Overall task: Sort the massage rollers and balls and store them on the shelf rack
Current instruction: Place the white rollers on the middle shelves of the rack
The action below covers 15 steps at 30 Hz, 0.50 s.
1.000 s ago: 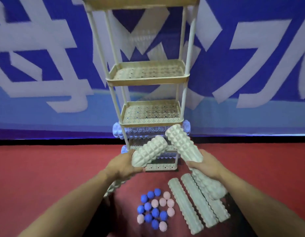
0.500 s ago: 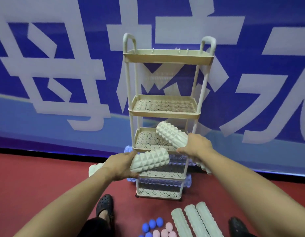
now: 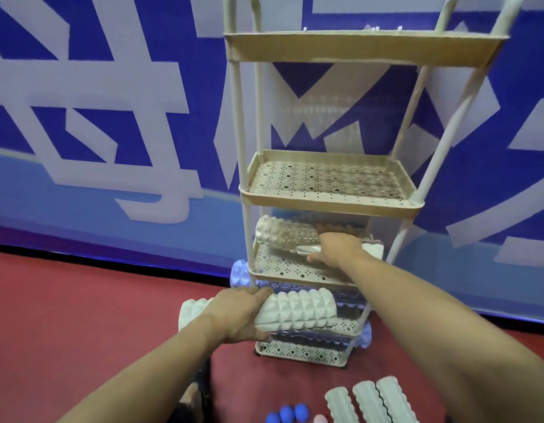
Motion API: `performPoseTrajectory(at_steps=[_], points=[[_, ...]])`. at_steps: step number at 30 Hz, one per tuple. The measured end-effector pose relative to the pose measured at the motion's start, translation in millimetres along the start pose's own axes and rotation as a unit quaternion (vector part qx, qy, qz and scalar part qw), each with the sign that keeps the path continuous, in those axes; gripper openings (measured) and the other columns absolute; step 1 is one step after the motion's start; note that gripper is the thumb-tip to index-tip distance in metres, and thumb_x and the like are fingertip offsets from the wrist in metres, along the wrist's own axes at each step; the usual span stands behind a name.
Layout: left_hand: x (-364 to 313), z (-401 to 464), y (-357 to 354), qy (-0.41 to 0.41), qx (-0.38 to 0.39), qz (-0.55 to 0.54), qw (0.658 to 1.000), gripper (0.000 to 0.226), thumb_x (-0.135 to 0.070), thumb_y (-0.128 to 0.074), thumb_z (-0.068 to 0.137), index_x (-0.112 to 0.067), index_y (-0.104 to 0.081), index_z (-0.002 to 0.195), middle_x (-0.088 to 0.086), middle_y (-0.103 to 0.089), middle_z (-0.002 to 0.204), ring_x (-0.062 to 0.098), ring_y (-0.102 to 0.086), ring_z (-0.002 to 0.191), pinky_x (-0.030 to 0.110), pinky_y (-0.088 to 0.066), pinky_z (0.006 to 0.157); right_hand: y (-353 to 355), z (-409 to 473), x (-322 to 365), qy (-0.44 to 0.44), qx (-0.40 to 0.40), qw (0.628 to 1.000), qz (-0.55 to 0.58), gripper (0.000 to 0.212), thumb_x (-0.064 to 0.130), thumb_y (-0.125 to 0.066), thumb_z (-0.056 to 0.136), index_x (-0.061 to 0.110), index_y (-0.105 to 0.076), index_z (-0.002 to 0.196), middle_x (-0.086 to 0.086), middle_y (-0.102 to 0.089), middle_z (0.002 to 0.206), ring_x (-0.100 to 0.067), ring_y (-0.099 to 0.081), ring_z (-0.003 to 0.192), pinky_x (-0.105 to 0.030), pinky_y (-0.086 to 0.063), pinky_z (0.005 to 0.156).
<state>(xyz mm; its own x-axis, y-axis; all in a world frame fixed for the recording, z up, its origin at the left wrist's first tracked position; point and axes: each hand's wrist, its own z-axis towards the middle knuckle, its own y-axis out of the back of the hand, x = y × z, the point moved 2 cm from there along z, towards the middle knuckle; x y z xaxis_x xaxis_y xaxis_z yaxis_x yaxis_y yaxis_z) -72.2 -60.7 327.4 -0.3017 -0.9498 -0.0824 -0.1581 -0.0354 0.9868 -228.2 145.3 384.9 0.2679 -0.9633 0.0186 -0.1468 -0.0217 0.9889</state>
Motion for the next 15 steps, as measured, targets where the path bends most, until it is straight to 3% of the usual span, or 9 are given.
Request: performPoseTrajectory(at_steps=[4, 7, 9, 11, 12, 13, 15], points=[[2.2, 13.2, -11.1, -0.015, -0.021, 0.007, 1.000, 0.075, -0.073, -0.067, 0.071, -0.031, -0.040, 0.127, -0.005, -0.061, 0.121, 0.025, -0.061, 0.109, 0.039, -0.052, 0.080, -20.7, 24.9, -6.2, -0.025, 0.048, 0.996, 0.066, 0.053, 0.038, -0.065, 0.094, 0.010, -0.054, 0.138, -0.015, -0.052, 0.146, -0.034, -0.051, 0.132, -0.043, -0.043, 0.106], [-0.8, 18.9, -13.8, -0.028, -0.035, 0.003, 0.999, 0.075, -0.072, -0.066, 0.070, -0.031, -0.040, 0.127, -0.006, -0.061, 0.119, 0.024, -0.061, 0.108, 0.038, -0.051, 0.078, -23.7, 31.8, -11.5, -0.041, 0.014, 0.993, 0.110, 0.053, 0.021, -0.057, 0.098, 0.011, -0.044, 0.149, -0.016, -0.044, 0.154, -0.033, -0.045, 0.139, -0.043, -0.038, 0.112], [-4.8, 20.6, -12.4, -0.034, -0.038, 0.001, 0.999, 0.079, -0.071, -0.066, 0.070, -0.031, -0.039, 0.132, -0.005, -0.062, 0.121, 0.024, -0.060, 0.110, 0.038, -0.051, 0.080, -23.4, 25.1, -12.9, -0.035, -0.023, 0.994, 0.103, 0.050, 0.027, -0.064, 0.094, 0.011, -0.053, 0.140, -0.015, -0.056, 0.142, -0.033, -0.055, 0.129, -0.041, -0.045, 0.105], [-11.0, 20.7, -9.0, -0.040, -0.036, 0.008, 0.999, 0.085, -0.071, -0.066, 0.072, -0.029, -0.036, 0.140, -0.004, -0.061, 0.126, 0.025, -0.059, 0.115, 0.039, -0.051, 0.086, -24.9, 13.9, -15.6, -0.010, -0.047, 0.994, 0.101, 0.031, 0.038, -0.062, 0.095, 0.013, -0.063, 0.112, -0.009, -0.068, 0.107, -0.033, -0.065, 0.105, -0.039, -0.054, 0.082], [-14.6, 20.7, -6.2, -0.044, -0.037, 0.011, 0.998, 0.088, -0.071, -0.066, 0.073, -0.028, -0.035, 0.143, -0.003, -0.061, 0.129, 0.026, -0.058, 0.117, 0.039, -0.050, 0.090, -25.7, 7.3, -16.7, 0.011, -0.049, 0.992, 0.112, 0.030, 0.044, -0.058, 0.097, 0.014, -0.061, 0.099, -0.002, -0.066, 0.092, -0.031, -0.066, 0.095, -0.037, -0.051, 0.071], [-19.0, 20.2, -2.9, -0.050, -0.040, 0.012, 0.998, 0.090, -0.070, -0.066, 0.073, -0.026, -0.034, 0.145, -0.002, -0.060, 0.131, 0.026, -0.057, 0.119, 0.038, -0.048, 0.092, -26.7, -0.4, -17.7, 0.037, -0.047, 0.989, 0.136, 0.034, 0.049, -0.055, 0.098, 0.015, -0.060, 0.098, 0.004, -0.063, 0.090, -0.025, -0.064, 0.091, -0.036, -0.048, 0.068], [-29.1, 17.8, 5.2, -0.061, -0.051, 0.005, 0.997, 0.090, -0.068, -0.068, 0.074, -0.025, -0.034, 0.145, -0.001, -0.060, 0.133, 0.027, -0.056, 0.121, 0.037, -0.046, 0.094, -23.2, -20.2, -17.4, 0.097, -0.022, 0.967, 0.234, 0.037, 0.053, -0.056, 0.097, 0.023, -0.064, 0.117, 0.013, -0.064, 0.109, -0.011, -0.061, 0.101, -0.035, -0.051, 0.083]])
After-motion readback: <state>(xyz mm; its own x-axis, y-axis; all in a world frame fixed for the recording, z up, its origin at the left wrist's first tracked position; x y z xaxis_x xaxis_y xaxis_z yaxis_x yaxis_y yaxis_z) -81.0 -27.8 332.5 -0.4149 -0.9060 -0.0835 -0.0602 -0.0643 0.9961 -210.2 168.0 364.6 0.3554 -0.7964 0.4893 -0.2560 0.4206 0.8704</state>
